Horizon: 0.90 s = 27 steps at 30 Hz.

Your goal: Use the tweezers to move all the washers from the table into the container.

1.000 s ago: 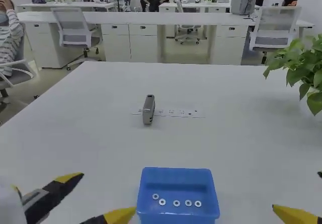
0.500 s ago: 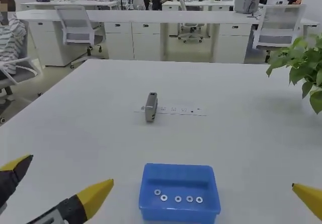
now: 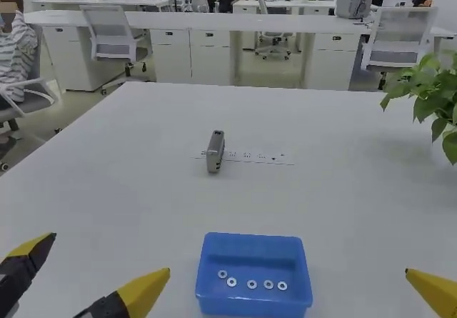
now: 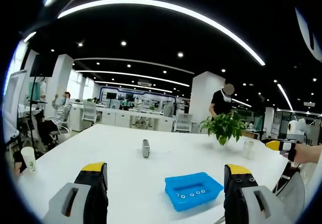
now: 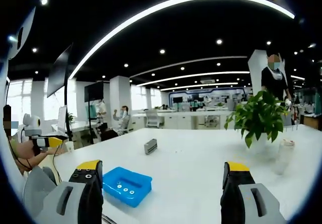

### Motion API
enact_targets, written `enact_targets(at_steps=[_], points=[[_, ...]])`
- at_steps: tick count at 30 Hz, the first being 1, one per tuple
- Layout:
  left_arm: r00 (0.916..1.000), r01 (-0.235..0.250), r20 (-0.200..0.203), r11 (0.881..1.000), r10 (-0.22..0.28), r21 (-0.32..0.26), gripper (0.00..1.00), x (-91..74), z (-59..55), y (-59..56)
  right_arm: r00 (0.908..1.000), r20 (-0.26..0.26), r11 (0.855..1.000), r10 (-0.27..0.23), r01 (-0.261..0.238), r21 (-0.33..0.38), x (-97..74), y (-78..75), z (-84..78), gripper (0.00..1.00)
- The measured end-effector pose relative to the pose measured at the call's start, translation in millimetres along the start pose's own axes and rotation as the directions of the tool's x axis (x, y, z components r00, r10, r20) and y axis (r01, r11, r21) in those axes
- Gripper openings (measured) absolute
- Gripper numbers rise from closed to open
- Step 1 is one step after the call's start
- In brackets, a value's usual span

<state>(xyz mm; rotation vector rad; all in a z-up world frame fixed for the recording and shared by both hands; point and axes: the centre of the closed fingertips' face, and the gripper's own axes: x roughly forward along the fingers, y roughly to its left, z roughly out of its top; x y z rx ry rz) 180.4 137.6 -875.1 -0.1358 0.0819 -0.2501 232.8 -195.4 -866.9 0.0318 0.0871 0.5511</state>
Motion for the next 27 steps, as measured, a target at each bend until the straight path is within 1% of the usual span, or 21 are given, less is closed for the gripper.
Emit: enact_targets(at_steps=[5, 7, 9, 12, 19, 27], points=[[1.0, 0.003, -0.006, 1.0, -0.003, -0.001, 0.99, 1.2, -0.5, 1.4, 1.0, -0.001, 1.0, 0.002, -0.002, 0.013, 3.1, 0.1, -0.4, 0.99], [0.9999, 0.008, -0.009, 1.0, -0.008, -0.008, 0.99, 1.6, -1.0, 1.6, 1.0, -0.008, 1.0, 0.003, -0.003, 0.016, 3.4, 0.5, -1.8, 0.96], [0.9999, 0.01, -0.009, 1.0, -0.01, -0.009, 0.99, 2.0, -1.2, 1.3, 0.9999, -0.011, 1.0, 0.002, -0.002, 0.02, 3.8, 0.6, -2.9, 0.96], [0.9998, 0.013, -0.017, 1.0, -0.013, -0.01, 0.99, 2.4, -3.4, 0.8, 0.9999, -0.012, 1.0, 0.004, -0.003, 0.028, 3.6, 1.0, -3.7, 0.96], [0.9991, 0.027, -0.034, 1.0, -0.027, -0.006, 0.99, 3.0, -8.8, -6.0, 0.9999, -0.017, 0.999, -0.003, 0.004, 0.038, 1.1, -0.6, -6.5, 0.96], [0.9983, 0.034, -0.047, 0.999, -0.035, -0.005, 0.99, 2.4, -12.3, -8.9, 0.9997, -0.02, 0.999, -0.015, 0.016, 0.043, -2.8, -3.3, -9.5, 0.96]])
